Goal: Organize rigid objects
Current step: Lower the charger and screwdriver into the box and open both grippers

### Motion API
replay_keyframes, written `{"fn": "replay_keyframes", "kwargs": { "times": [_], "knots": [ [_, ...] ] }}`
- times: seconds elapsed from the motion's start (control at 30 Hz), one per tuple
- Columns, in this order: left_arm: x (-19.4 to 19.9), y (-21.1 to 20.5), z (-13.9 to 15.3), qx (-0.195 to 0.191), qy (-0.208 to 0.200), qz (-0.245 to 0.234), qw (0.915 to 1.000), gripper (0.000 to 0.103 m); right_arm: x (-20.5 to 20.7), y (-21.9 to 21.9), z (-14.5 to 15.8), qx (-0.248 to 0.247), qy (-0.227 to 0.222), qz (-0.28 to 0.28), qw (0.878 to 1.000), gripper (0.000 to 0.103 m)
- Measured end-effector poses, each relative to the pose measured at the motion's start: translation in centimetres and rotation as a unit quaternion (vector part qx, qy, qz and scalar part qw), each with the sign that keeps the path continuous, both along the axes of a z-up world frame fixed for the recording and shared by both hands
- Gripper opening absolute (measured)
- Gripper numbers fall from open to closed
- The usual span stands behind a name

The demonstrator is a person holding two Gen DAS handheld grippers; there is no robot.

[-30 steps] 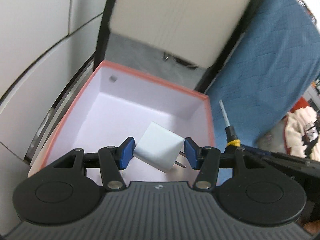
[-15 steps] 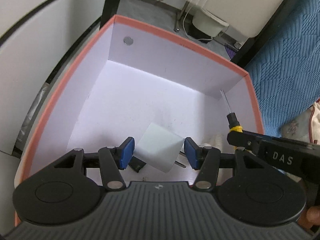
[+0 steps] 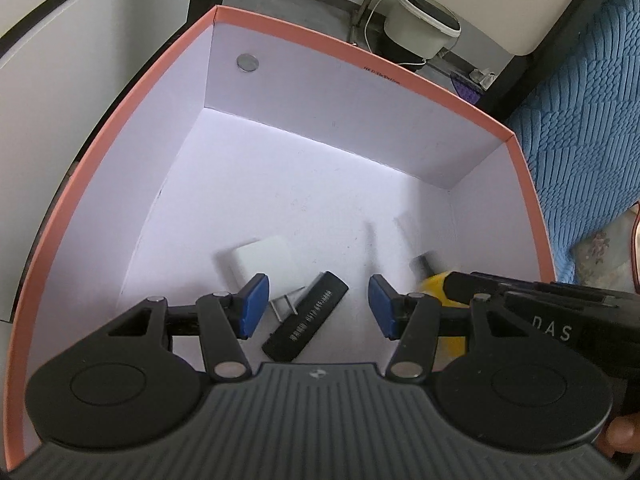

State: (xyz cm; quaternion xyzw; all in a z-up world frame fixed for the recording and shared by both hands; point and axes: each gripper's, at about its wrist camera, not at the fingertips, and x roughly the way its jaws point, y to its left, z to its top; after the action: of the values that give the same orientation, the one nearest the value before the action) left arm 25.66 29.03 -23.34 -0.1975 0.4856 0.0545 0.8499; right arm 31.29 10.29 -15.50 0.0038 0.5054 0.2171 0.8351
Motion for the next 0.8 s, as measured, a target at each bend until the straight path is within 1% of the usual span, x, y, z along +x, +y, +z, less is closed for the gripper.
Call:
{"fn": "replay_keyframes", "kwargs": {
  "times": [0.07,0.27,0.47,0.73,0.77,0.8],
  "knots": [
    [-0.2,-0.2,0.3,0.003,-0.001,0.004,1.0000,0.062,-0.1,-0.2,0.2,0.004,0.003,0.003,1.000,0.030],
    [-1.4,-1.0,2.6,0.012,-0.014,0.008,0.9998,0.062,-0.9,-1.8,2.1,0.027,-0.007,-0.004,1.000,0.030],
    [-3.4,-2.3,6.4,0.028,-0.040,0.017,0.9987,0.062,-3.1,-3.7,5.2,0.045,-0.038,0.009,0.998,0.031],
    [-7.2,-5.1,12.0,0.062,-0.076,0.029,0.9947,0.062,-6.9,-6.8,9.8,0.077,-0.089,0.019,0.993,0.031],
    [-7.8,-5.5,12.6,0.066,-0.080,0.031,0.9941,0.062,-7.5,-7.3,10.5,0.083,-0.095,0.021,0.992,0.031],
    [-8.3,-5.8,13.2,0.068,-0.085,0.033,0.9935,0.065,-8.1,-7.6,11.0,0.087,-0.101,0.024,0.991,0.031]
  ]
}}
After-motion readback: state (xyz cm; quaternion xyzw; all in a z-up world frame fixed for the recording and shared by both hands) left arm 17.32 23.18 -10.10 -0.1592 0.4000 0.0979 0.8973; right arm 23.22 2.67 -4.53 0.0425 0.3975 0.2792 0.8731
